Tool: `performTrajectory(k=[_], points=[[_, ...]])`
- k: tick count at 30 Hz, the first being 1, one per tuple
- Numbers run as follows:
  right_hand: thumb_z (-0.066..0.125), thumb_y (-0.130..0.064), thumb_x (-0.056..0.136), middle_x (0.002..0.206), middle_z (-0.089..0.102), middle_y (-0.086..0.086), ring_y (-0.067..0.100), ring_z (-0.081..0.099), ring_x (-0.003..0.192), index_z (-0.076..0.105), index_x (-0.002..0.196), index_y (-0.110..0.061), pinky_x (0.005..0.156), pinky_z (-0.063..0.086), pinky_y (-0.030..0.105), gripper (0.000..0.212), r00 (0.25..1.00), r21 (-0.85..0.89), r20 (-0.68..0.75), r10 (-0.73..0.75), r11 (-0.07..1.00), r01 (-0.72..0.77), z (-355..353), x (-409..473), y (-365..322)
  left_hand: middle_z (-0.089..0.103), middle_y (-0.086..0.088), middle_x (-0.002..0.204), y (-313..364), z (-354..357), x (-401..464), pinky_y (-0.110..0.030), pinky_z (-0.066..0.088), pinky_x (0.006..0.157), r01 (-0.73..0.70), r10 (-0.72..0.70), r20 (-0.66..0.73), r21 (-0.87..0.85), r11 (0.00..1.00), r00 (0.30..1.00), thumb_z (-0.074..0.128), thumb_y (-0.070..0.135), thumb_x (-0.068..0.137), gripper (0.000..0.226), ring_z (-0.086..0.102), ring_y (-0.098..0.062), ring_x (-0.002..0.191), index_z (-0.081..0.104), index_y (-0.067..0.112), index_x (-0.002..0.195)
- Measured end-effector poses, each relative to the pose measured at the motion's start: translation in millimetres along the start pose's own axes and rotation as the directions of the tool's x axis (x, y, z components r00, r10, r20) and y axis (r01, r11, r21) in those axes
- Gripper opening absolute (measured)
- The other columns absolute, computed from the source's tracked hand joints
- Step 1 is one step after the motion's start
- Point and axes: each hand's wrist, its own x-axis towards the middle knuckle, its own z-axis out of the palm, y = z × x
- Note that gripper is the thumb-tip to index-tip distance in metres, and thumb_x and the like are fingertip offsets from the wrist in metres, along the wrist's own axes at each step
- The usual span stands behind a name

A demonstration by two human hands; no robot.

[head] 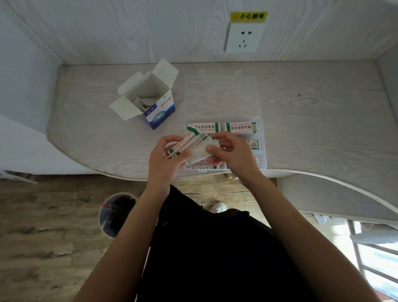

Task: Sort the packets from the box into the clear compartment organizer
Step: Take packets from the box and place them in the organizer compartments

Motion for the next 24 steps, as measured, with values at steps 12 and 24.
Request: performTrajectory(k=[12,24], points=[[0.070,-0.007,0.082,0.089,0.068,0.002,0.020,0.069,0.080,0.066,0.089,-0.011,0.077,0.056,0.027,0.009,0.995,-0.107,0.057,-0.079,0.991,0.085,-11,5,13,0.065,0.003,0.100,-10,-25,8,-0.026,0.056,0.070,-0.077,0.101,-0.150,0.157,0.985,0.983,0.061,0.006,0.086,0.021,0.064,-0.009,0.090,0.055,0.026,0.090],[0.073,-0.012,0.079,0.094,0.061,-0.003,-0.008,0.049,0.079,0.066,0.091,-0.013,0.070,0.035,0.002,0.013,0.948,-0.565,0.144,-0.285,0.763,0.315,-4,10,27,0.065,0.008,0.095,-21,-28,6,-0.016,0.055,0.065,-0.065,0.076,-0.135,0.086,0.994,0.988,0.065,0.002,0.084,0.021,0.065,-0.002,0.085,0.058,0.019,0.094]])
